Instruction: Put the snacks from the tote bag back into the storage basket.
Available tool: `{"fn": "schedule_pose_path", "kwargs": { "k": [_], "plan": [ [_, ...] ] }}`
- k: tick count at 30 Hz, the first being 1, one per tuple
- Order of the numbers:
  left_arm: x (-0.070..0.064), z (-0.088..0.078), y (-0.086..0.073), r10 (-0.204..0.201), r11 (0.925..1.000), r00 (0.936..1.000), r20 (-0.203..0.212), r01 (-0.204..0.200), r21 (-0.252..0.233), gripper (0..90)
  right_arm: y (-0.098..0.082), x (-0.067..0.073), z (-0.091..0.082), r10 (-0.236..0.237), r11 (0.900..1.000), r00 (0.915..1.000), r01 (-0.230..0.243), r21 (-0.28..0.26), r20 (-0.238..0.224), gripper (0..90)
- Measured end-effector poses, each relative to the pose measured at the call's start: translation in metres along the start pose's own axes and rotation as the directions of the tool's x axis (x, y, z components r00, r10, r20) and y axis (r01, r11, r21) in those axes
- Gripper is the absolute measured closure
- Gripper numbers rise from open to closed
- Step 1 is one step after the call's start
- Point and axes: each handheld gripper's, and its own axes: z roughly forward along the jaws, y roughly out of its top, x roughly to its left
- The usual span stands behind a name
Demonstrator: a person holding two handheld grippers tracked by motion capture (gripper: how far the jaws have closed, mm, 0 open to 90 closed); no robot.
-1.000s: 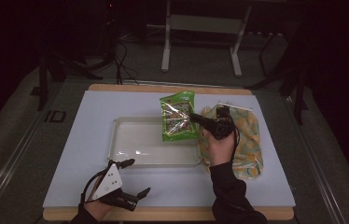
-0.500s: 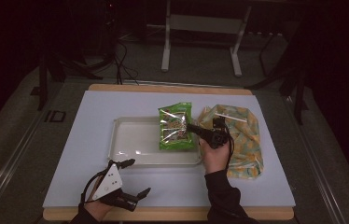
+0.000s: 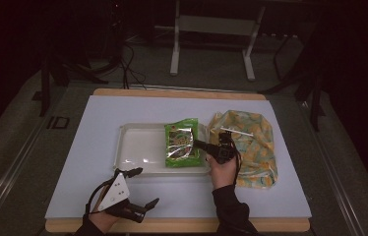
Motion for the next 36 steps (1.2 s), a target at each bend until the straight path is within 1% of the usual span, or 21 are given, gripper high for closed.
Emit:
{"fn": "schedule_pose_path", "kwargs": {
  "k": [10, 12, 18, 22, 24, 27, 29, 30, 36],
  "plan": [
    [0.0, 0.0, 0.0, 0.002, 1.0, 1.0, -0.001, -0.002, 0.002, 0.5, -0.011, -0.011, 0.012, 0.026, 0.999, 0.9995, -0.027, 0.038, 0.019, 88.6],
    [0.0, 0.0, 0.0, 0.001, 1.0, 1.0, -0.001, -0.001, 0.001, 0.5, -0.013, -0.014, 0.013, 0.037, 0.998, 0.9992, -0.038, 0.042, 0.015, 88.7],
    [0.0, 0.0, 0.0, 0.002, 1.0, 1.0, 0.0, -0.002, 0.0, 0.6, -0.02, -0.016, 0.018, 0.046, 0.997, 0.9987, -0.047, 0.062, 0.02, 88.6],
    [0.0, 0.0, 0.0, 0.004, 1.0, 1.0, -0.001, -0.004, 0.001, 0.6, -0.024, -0.017, 0.021, 0.043, 0.995, 0.9981, -0.047, 0.085, 0.044, 88.6],
    [0.0, 0.0, 0.0, 0.003, 1.0, 1.0, -0.001, -0.003, 0.002, 0.6, -0.024, -0.018, 0.021, 0.048, 0.994, 0.9977, -0.053, 0.095, 0.048, 88.5],
    [0.0, 0.0, 0.0, 0.004, 1.0, 1.0, 0.0, -0.004, 0.003, 0.6, -0.022, -0.017, 0.022, 0.033, 0.993, 0.9971, -0.041, 0.111, 0.069, 88.2],
    [0.0, 0.0, 0.0, 0.005, 1.0, 1.0, -0.001, -0.005, 0.002, 0.6, -0.022, -0.017, 0.023, 0.035, 0.992, 0.9964, -0.044, 0.119, 0.077, 87.5],
    [0.0, 0.0, 0.0, 0.005, 1.0, 1.0, -0.001, -0.005, 0.002, 0.5, -0.021, -0.016, 0.024, 0.03, 0.99, 0.9959, -0.041, 0.131, 0.085, 87.0],
    [0.0, 0.0, 0.0, 0.006, 1.0, 1.0, 0.0, -0.006, 0.003, 0.5, -0.02, -0.014, 0.025, 0.007, 0.989, 0.9934, -0.024, 0.147, 0.114, 82.6]
  ]
}}
